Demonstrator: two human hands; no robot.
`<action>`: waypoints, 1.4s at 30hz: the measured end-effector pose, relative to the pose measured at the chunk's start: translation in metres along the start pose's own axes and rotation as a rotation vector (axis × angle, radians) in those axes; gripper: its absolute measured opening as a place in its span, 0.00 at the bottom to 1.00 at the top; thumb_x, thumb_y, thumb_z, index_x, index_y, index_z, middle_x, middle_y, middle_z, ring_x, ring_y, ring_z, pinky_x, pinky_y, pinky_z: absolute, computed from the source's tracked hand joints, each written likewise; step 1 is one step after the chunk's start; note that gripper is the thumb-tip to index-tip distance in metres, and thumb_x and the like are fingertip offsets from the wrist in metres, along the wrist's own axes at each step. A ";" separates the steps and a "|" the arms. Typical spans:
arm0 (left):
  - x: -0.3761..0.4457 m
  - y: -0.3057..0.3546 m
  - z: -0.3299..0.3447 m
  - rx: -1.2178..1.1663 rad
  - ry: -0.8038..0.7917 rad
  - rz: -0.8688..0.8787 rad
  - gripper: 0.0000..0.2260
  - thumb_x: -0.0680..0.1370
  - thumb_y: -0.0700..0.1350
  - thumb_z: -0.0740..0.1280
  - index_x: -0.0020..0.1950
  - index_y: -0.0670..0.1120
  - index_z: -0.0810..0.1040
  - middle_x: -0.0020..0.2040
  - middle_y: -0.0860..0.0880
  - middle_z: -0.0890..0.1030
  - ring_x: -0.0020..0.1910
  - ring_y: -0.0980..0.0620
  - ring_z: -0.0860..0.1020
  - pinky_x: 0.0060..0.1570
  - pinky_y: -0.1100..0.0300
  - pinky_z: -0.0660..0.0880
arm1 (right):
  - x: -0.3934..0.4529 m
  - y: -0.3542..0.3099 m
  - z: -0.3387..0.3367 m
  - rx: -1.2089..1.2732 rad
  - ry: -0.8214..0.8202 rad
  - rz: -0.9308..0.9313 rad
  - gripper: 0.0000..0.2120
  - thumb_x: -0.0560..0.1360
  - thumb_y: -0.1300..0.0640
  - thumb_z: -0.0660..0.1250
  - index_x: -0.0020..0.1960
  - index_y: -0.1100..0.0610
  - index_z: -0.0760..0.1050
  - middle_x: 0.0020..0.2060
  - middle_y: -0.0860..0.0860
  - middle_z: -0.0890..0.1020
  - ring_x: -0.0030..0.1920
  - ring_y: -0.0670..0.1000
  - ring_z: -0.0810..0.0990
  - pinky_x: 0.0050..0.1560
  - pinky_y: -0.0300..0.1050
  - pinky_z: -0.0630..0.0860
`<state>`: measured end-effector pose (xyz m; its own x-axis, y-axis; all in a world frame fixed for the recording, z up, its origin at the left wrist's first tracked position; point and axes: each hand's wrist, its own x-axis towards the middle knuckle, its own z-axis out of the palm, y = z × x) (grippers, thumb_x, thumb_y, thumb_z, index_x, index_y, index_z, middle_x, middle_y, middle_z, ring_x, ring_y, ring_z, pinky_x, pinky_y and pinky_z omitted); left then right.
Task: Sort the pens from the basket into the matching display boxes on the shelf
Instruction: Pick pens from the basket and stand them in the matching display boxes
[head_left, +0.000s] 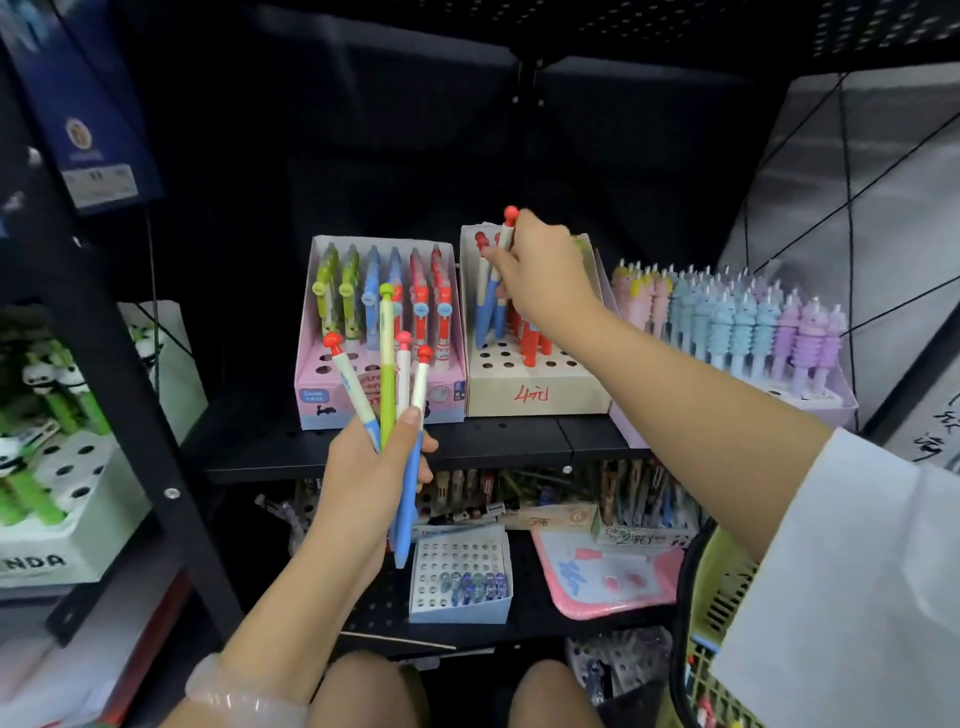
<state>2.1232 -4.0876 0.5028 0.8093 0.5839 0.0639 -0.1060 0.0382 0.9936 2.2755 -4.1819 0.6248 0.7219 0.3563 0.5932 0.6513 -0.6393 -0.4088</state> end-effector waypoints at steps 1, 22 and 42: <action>0.001 -0.001 -0.001 -0.008 0.002 -0.004 0.12 0.77 0.52 0.64 0.39 0.46 0.77 0.26 0.53 0.77 0.24 0.57 0.74 0.33 0.49 0.75 | 0.000 0.000 0.002 0.016 -0.007 0.007 0.08 0.79 0.56 0.60 0.54 0.60 0.69 0.41 0.58 0.81 0.40 0.55 0.82 0.45 0.53 0.78; 0.000 -0.005 -0.009 -0.071 -0.065 -0.030 0.15 0.74 0.55 0.64 0.39 0.44 0.77 0.24 0.52 0.75 0.24 0.55 0.73 0.26 0.57 0.73 | -0.024 0.006 0.041 0.011 -0.036 0.143 0.15 0.79 0.61 0.59 0.64 0.65 0.64 0.35 0.51 0.73 0.35 0.51 0.73 0.30 0.42 0.66; -0.002 0.001 -0.003 -0.094 -0.082 -0.013 0.14 0.71 0.57 0.65 0.40 0.46 0.77 0.29 0.50 0.78 0.26 0.55 0.74 0.31 0.54 0.72 | -0.030 0.002 0.018 -0.121 0.145 -0.116 0.13 0.77 0.66 0.57 0.60 0.61 0.71 0.55 0.56 0.75 0.50 0.54 0.75 0.43 0.43 0.70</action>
<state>2.1194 -4.0863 0.5034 0.8553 0.5144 0.0625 -0.1459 0.1233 0.9816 2.2592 -4.1819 0.5939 0.5967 0.3366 0.7284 0.6892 -0.6800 -0.2503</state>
